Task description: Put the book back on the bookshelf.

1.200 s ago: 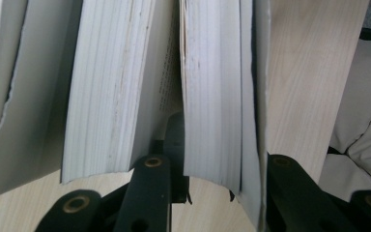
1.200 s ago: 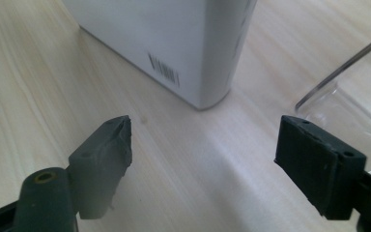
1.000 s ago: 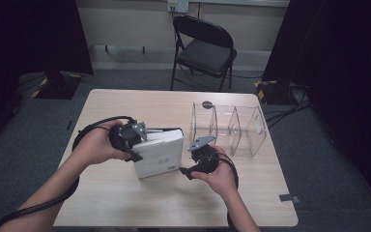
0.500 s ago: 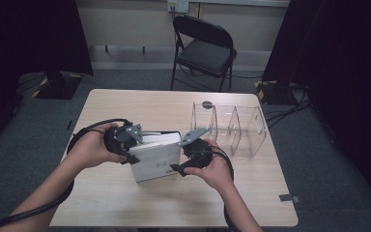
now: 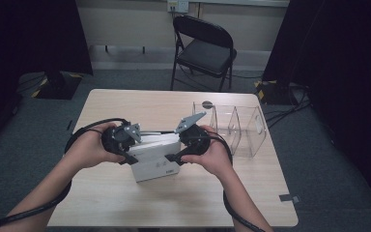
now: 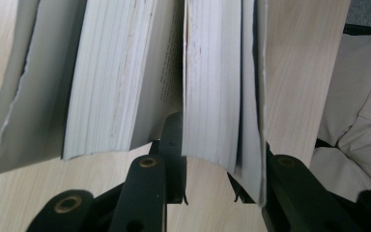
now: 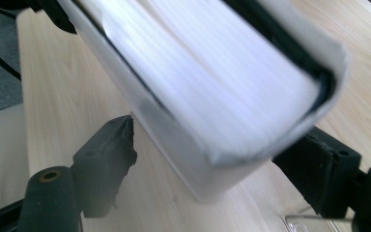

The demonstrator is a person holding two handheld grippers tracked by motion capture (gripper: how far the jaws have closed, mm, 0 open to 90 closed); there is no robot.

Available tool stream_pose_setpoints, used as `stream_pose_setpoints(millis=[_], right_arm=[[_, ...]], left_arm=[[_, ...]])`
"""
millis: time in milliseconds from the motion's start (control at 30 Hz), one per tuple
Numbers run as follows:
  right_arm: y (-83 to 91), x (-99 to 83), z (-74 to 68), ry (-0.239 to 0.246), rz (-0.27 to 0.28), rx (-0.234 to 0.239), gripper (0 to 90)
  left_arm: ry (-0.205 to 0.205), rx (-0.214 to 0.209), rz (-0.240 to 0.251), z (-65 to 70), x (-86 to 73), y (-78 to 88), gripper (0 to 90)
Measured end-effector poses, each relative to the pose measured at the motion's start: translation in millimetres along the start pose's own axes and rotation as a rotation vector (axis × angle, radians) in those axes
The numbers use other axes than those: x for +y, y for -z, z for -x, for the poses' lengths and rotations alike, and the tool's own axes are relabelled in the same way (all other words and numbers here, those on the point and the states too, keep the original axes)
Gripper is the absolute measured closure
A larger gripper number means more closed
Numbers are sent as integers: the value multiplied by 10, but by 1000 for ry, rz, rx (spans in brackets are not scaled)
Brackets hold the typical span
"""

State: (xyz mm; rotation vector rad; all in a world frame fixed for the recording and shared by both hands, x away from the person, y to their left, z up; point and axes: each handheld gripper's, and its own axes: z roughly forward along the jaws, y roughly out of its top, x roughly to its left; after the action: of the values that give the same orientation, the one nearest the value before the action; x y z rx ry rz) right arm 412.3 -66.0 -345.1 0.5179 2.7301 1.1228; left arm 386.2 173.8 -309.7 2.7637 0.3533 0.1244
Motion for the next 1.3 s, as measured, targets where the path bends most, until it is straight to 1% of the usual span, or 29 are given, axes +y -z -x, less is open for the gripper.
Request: stream_pose_setpoints(millis=[67, 133, 167, 200, 233, 300, 433, 467, 500, 533, 567, 600, 633, 667, 700, 733, 767, 800, 867, 900, 933, 1033, 1067, 1133, 1167, 1200, 1233, 1267, 1300], right_arm=[[-2, 37, 20, 18, 3, 5, 220], [-6, 75, 40, 22, -5, 16, 219], [-12, 94, 50, 19, -16, 25, 219], [-18, 110, 61, 24, -24, 33, 219], [-22, 126, 66, 35, -30, 34, 219], [-28, 155, 65, 35, -34, 40, 221], [-48, 212, 41, 60, -15, 68, 238], [-60, 223, 40, 74, -21, 66, 238], [-72, 232, 36, 89, -26, 61, 238], [-79, 236, 24, 93, -32, 52, 239], [-81, 236, 22, 104, -34, 49, 244], [-77, 234, 18, 109, -39, 50, 253], [-75, 231, 18, 116, -33, 48, 265], [-69, 226, 18, 126, -34, 49, 287], [-62, 225, 13, 142, -39, 45, 316], [-51, 228, 7, 148, -47, 43, 349], [-44, 231, 0, 157, -52, 38, 385], [-30, 232, -10, 161, -62, 43, 413], [-19, 235, -27, 165, -65, 48, 440], [-20, 238, -33, 179, -64, 45, 450], [-14, 239, -47, 174, -71, 47, 461], [-1, 241, -58, 152, -76, 51, 492], [1, 244, -61, 142, -78, 53, 496], [3, 249, -51, 126, -85, 53, 501], [6, 253, -47, 129, -90, 55, 502], [6, 256, -46, 125, -93, 57, 502], [6, 261, -50, 124, -98, 59, 503], [5, 268, -59, 122, -102, 61, 503], [2, 276, -62, 123, -105, 61, 503]], left_arm=[[12, 1, 10, 5, -10, 3, 701], [20, -6, 10, 1, -16, 9, 694], [24, -8, 22, 1, -23, 2, 689], [25, -3, 21, -1, -27, -2, 686], [13, -9, 11, -18, -27, 1, 684], [33, -8, 19, -18, -36, -10, 679], [37, -9, 22, -26, -51, -33, 647], [31, -10, 24, -34, -55, -33, 635], [44, -7, 34, -23, -65, -39, 627], [38, -8, 27, -31, -74, -35, 617], [49, -1, 31, -29, -84, -35, 598], [41, 2, 28, -38, -92, -29, 570], [69, 6, 41, -29, -103, -30, 539], [72, 2, 46, -38, -110, -26, 513], [91, 6, 55, -35, -118, -28, 496], [86, 12, 51, -47, -122, -29, 481], [98, 28, 59, -44, -128, -41, 452], [91, 43, 51, -56, -132, -43, 420], [93, 60, 62, -71, -142, -56, 405], [107, 63, 67, -67, -143, -59, 406], [102, 72, 70, -75, -149, -62, 401], [112, 86, 97, -111, -185, -78, 353], [133, 92, 102, -124, -205, -86, 342], [157, 128, 113, -155, -256, -91, 289], [160, 128, 116, -174, -290, -91, 287], [186, 120, 134, -176, -324, -107, 292], [193, 120, 132, -183, -356, -112, 288], [174, 126, 113, -201, -388, -107, 285], [180, 122, 120, -207, -418, -114, 282]])
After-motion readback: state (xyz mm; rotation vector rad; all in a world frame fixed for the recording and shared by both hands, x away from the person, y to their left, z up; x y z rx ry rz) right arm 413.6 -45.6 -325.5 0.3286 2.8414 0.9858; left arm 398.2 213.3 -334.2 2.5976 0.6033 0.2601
